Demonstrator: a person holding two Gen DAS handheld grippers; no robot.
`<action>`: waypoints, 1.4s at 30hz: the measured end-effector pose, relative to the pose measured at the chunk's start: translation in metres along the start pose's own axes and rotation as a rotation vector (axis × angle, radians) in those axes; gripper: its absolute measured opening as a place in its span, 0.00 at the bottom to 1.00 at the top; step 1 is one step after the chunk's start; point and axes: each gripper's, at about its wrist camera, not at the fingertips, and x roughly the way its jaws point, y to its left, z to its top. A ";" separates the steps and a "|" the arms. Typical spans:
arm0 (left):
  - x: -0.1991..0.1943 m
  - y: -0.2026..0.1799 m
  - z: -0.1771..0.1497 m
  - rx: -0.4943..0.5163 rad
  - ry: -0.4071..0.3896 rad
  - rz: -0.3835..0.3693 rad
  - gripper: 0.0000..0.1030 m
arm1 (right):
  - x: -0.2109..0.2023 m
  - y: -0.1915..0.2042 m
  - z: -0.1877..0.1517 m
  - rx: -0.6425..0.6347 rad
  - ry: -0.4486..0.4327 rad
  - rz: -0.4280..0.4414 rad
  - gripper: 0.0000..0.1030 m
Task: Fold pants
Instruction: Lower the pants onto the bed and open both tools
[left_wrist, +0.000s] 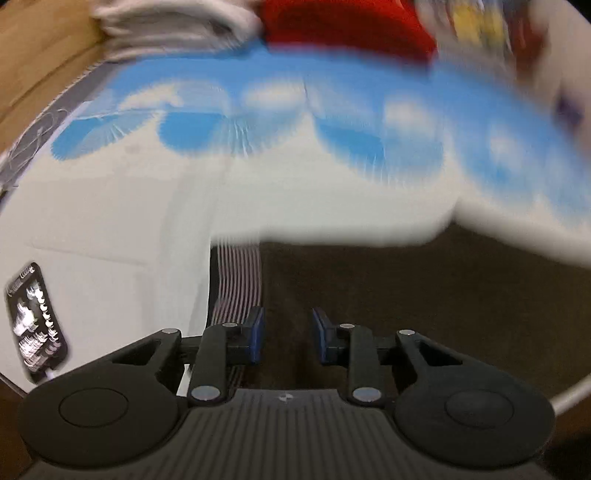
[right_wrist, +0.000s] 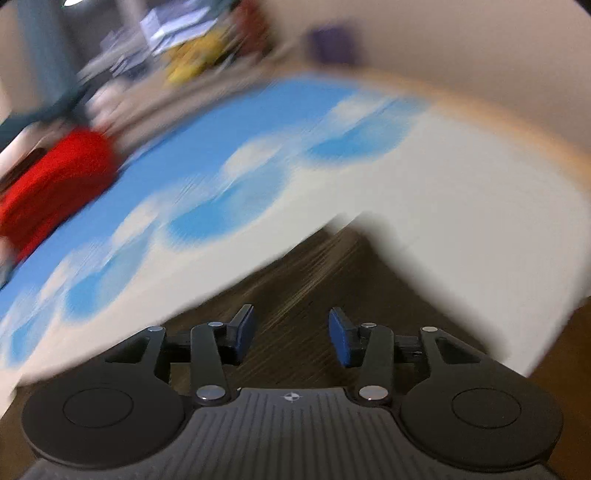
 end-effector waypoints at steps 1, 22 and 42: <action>0.023 -0.001 -0.005 0.029 0.131 0.046 0.25 | 0.011 0.005 -0.004 -0.005 0.067 0.027 0.46; 0.023 -0.109 0.029 0.365 -0.084 0.053 0.25 | 0.077 0.316 -0.007 -0.616 0.135 0.473 0.37; 0.041 -0.118 0.045 0.344 -0.027 0.039 0.26 | 0.205 0.435 -0.072 -0.740 0.473 0.566 0.36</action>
